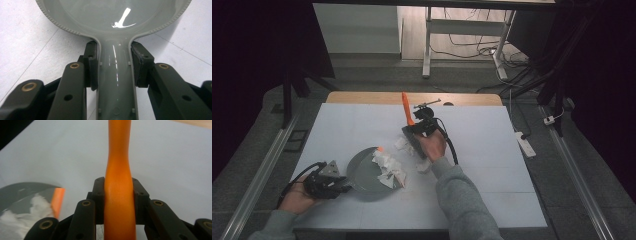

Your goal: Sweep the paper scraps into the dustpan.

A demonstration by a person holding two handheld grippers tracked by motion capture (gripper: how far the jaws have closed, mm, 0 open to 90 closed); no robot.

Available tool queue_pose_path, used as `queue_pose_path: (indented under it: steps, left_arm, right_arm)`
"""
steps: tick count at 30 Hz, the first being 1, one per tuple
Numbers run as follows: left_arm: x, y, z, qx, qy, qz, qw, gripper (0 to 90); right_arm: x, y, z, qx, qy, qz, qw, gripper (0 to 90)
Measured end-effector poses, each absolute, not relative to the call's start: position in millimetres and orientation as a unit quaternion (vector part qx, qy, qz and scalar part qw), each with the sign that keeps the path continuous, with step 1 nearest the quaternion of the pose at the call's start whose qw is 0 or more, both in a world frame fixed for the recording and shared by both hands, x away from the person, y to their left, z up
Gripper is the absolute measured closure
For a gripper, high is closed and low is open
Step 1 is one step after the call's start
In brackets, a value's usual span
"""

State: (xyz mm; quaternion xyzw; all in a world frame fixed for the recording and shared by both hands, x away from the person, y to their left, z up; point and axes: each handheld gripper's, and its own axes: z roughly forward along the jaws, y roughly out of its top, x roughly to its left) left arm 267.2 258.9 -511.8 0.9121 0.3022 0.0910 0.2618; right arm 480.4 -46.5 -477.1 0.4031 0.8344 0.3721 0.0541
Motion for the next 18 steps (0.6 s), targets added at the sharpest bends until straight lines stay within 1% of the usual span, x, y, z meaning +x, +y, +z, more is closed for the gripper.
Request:
queue_pose_path:
  steps: [8,10,12,13,14,16,18]
  left_arm:
    - [267.4,258.7,-511.9,0.912,0.303,0.09,0.262,62.4]
    - [267.6,258.5,-512.3,0.912,0.304,0.09,0.262,62.4]
    - [267.6,258.3,-512.7,0.912,0.305,0.09,0.261,62.4]
    - [267.6,258.3,-512.7,0.912,0.305,0.09,0.261,62.4]
    - [267.4,258.4,-512.6,0.911,0.305,0.09,0.261,62.4]
    - [267.3,258.3,-512.5,0.911,0.306,0.09,0.261,62.4]
    - [267.3,258.1,-512.6,0.911,0.306,0.09,0.261,62.4]
  right_arm:
    - [459.0,-8.2,-481.8,0.356,0.859,0.367,0.017,70.5]
    - [449.5,-0.6,-481.2,0.343,0.864,0.368,-0.001,70.5]
    - [439.2,6.5,-479.1,0.327,0.867,0.375,-0.029,70.5]
    - [439.2,6.5,-479.1,0.327,0.867,0.375,-0.029,70.5]
    - [431.2,8.9,-470.8,0.311,0.868,0.387,-0.026,70.5]
    - [431.9,4.5,-461.8,0.311,0.864,0.396,-0.006,70.4]
    - [440.7,-5.9,-454.2,0.327,0.855,0.403,0.021,70.5]
